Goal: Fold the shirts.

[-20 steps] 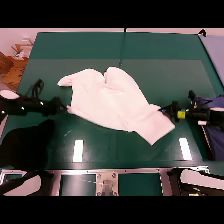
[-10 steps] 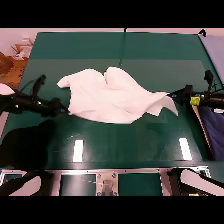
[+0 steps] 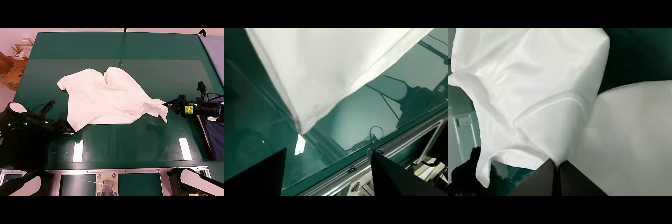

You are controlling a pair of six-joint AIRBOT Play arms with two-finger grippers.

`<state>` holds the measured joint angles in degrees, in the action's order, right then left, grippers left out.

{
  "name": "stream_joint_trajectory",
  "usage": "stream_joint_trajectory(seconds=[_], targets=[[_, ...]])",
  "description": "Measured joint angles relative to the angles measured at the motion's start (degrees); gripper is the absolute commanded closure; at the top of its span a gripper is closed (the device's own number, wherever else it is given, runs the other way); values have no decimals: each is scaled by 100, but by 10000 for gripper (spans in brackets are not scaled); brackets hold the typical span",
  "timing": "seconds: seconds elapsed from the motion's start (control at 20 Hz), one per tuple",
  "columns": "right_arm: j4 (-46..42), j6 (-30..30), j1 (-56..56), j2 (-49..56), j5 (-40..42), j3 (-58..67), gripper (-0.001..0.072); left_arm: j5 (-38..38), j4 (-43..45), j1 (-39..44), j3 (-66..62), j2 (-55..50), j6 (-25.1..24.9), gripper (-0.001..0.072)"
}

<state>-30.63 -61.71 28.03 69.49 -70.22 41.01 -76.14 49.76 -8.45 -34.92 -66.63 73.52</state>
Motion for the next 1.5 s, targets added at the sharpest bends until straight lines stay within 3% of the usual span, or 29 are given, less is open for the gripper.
stream_joint_trajectory(seconds=[0.2, 0.35, 0.4, 0.45, 0.5, 1.05, 1.1, 1.15, 1.35, 1.5], targets=[[-7, 66, 2, 0, 61, -28, 696, 675, 636, -2, -26, 0, 560, 130], [-11, 103, 2, 0, 149, -35, 696, 1373, 258, 13, 107, -2, 667, 131], [-11, 109, 2, 0, 179, -35, 696, 1523, 20, 13, 181, -2, 579, 185], [-9, 118, 2, 7, 221, -35, 696, 1631, -197, 13, 258, -2, 496, 314], [-11, 120, 2, 17, 251, -35, 696, 1718, -426, 13, 352, -2, 393, 356], [-9, 131, 2, 81, 352, -35, 695, 2291, -1961, 15, 903, -2, -553, 363], [-11, 129, 2, 81, 354, -35, 696, 2363, -2039, 15, 909, -2, -597, 640], [-11, 131, 2, 81, 356, -35, 696, 2393, -2118, 15, 914, -2, -675, 687], [-11, 131, 2, 74, 356, -35, 696, 2354, -2780, 15, 916, -2, -1351, 688], [44, 109, 2, -70, 229, 87, 696, 1926, -3615, 15, 682, 28, -2063, 689]])
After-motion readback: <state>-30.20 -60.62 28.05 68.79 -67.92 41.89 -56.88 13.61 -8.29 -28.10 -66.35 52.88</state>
